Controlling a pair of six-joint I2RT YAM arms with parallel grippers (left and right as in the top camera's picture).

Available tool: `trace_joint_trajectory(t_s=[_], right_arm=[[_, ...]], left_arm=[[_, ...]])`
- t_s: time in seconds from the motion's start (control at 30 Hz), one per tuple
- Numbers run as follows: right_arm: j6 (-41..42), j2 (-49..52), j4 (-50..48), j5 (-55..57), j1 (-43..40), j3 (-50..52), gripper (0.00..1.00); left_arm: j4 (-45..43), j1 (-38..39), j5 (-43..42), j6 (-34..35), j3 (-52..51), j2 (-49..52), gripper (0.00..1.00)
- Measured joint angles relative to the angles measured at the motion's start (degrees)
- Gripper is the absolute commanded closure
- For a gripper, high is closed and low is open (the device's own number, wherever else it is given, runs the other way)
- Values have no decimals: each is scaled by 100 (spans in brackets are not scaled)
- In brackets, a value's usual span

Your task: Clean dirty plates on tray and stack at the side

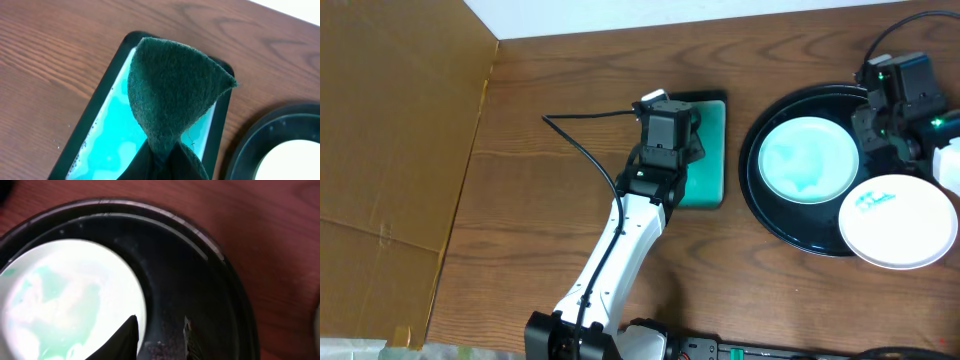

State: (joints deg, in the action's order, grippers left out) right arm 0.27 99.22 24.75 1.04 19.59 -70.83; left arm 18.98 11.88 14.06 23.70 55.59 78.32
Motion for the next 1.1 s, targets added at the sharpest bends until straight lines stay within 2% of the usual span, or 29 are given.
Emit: trace_joint_trajectory(t_s=[0.17,0.37,0.57,0.63,0.7,0.8,0.87,0.93,1.1], right_arm=[[278,372,162,-271,-9,0,69],[407,1016,232,-802,-7,0,72],[448,1178,240,-841,-7,2,69],[459,1207,240,-741,-2,2,76],[490,1268,232,-664,-2,2,77],[516,1373,232,-636,-2,2,87],[533,1432,205,-680,0,-7,87],[538,1440,195,-660,15,-11,99],[680,1438,107,-669,7,-59,99]], left_arm=[[17,0,-90,0,0,0,93],[15,0,-142,0,0,0,93],[20,0,-170,0,0,0,93],[20,0,-170,0,0,0,93],[20,0,-170,0,0,0,93],[20,0,-170,0,0,0,93],[20,0,-170,0,0,0,93],[20,0,-170,0,0,0,93],[20,0,-170,0,0,0,93]])
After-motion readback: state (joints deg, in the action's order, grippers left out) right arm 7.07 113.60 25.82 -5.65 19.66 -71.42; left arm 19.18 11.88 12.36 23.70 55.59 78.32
